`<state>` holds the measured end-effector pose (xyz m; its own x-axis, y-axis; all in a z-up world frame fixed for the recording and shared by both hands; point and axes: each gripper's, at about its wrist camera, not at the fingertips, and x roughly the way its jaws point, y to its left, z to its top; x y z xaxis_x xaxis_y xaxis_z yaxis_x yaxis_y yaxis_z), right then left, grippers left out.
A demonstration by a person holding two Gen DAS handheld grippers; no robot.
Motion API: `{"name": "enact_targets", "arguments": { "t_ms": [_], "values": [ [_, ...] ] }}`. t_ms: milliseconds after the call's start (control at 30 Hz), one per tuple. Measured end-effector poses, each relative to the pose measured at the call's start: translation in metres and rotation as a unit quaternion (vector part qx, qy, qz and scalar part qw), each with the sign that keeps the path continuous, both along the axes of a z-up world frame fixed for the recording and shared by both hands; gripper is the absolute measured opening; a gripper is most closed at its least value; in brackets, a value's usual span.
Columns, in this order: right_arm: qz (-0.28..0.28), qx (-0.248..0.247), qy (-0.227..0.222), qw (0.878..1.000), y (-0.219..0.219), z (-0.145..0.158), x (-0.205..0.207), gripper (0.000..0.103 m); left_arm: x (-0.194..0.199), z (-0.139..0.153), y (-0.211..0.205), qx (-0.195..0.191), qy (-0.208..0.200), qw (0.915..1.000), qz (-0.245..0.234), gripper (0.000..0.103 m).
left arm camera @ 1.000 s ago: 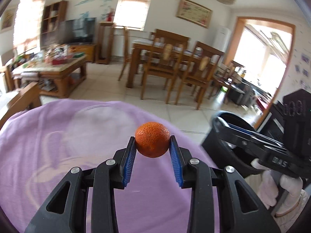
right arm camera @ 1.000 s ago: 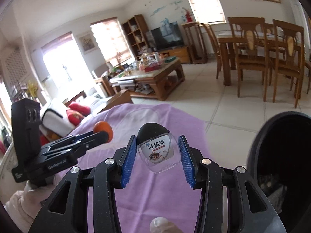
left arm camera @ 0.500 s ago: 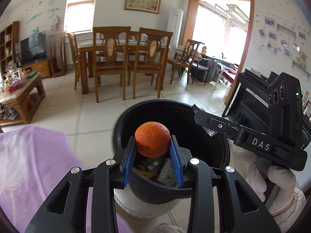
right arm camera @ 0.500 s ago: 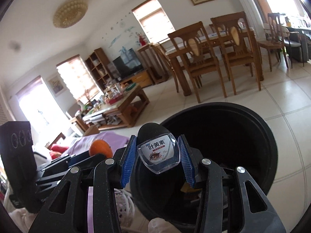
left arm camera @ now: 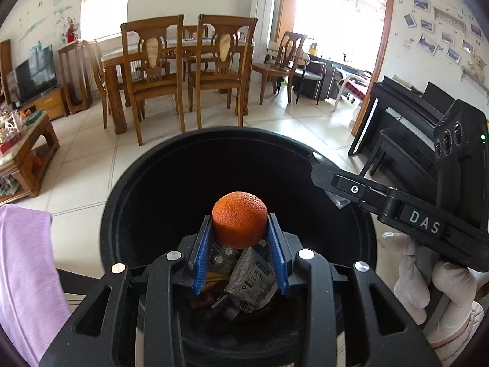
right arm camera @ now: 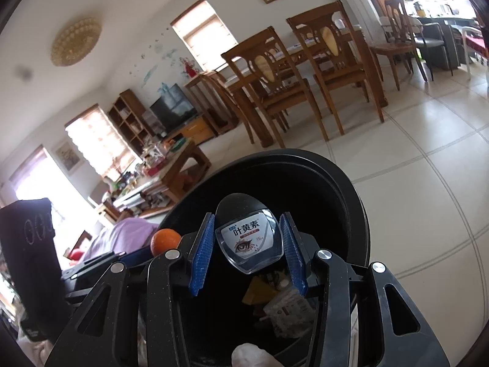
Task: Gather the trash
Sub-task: 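Carry the orange and eye-drop bottle over the black bin and open both tools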
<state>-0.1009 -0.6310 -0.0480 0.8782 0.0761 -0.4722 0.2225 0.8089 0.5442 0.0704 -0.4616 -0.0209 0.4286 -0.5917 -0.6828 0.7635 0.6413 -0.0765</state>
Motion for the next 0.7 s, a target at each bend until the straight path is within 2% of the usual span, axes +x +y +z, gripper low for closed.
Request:
{"name": "enact_targets", "arguments": {
  "t_ms": [267,700],
  "values": [
    [-0.002,0.003,0.009,1.000,-0.006,-0.009,0.011,0.044,0.003,-0.009,-0.012,0.019,0.009,0.9998,-0.006,0.035],
    [-0.001,-0.012,0.017,1.000,0.008,-0.004,0.020,0.044,0.005,-0.011,-0.017,0.038,0.018,0.9991,-0.004,0.038]
  ]
}}
